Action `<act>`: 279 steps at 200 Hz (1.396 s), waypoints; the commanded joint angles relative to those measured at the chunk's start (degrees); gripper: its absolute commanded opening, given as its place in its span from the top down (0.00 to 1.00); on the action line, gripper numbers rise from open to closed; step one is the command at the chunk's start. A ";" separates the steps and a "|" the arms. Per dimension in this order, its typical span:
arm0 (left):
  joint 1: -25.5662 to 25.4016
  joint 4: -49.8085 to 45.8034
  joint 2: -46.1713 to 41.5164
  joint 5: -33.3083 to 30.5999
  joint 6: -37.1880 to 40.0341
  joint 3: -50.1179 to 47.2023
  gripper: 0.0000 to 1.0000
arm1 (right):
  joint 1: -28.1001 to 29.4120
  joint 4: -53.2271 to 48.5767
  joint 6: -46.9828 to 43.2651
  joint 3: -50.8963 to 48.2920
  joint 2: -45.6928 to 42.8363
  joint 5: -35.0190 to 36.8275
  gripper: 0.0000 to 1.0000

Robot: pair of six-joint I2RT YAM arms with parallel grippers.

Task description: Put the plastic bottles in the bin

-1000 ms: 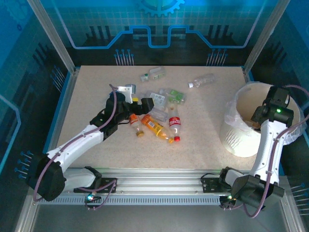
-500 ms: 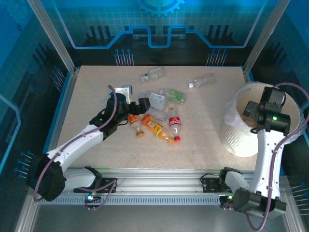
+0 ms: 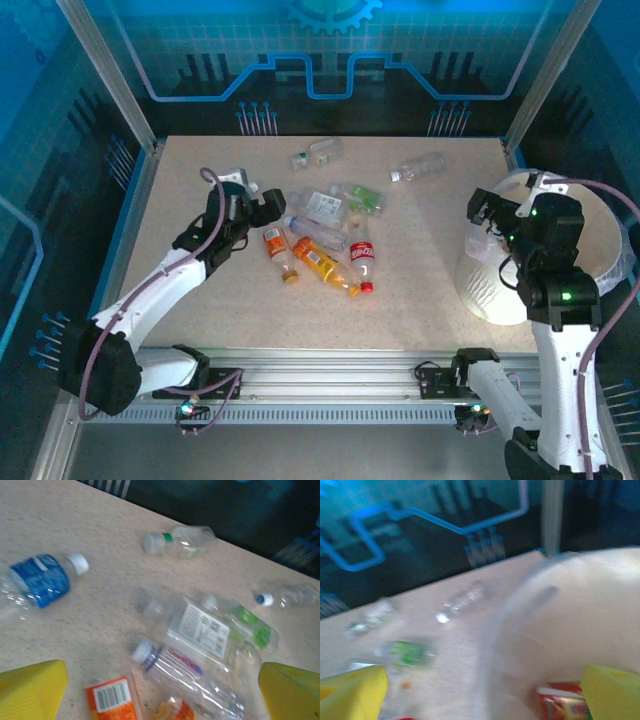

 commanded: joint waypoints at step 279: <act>21.29 -23.64 47.07 12.17 53.49 30.87 0.15 | 24.36 10.21 -3.66 -4.12 7.81 -4.75 0.00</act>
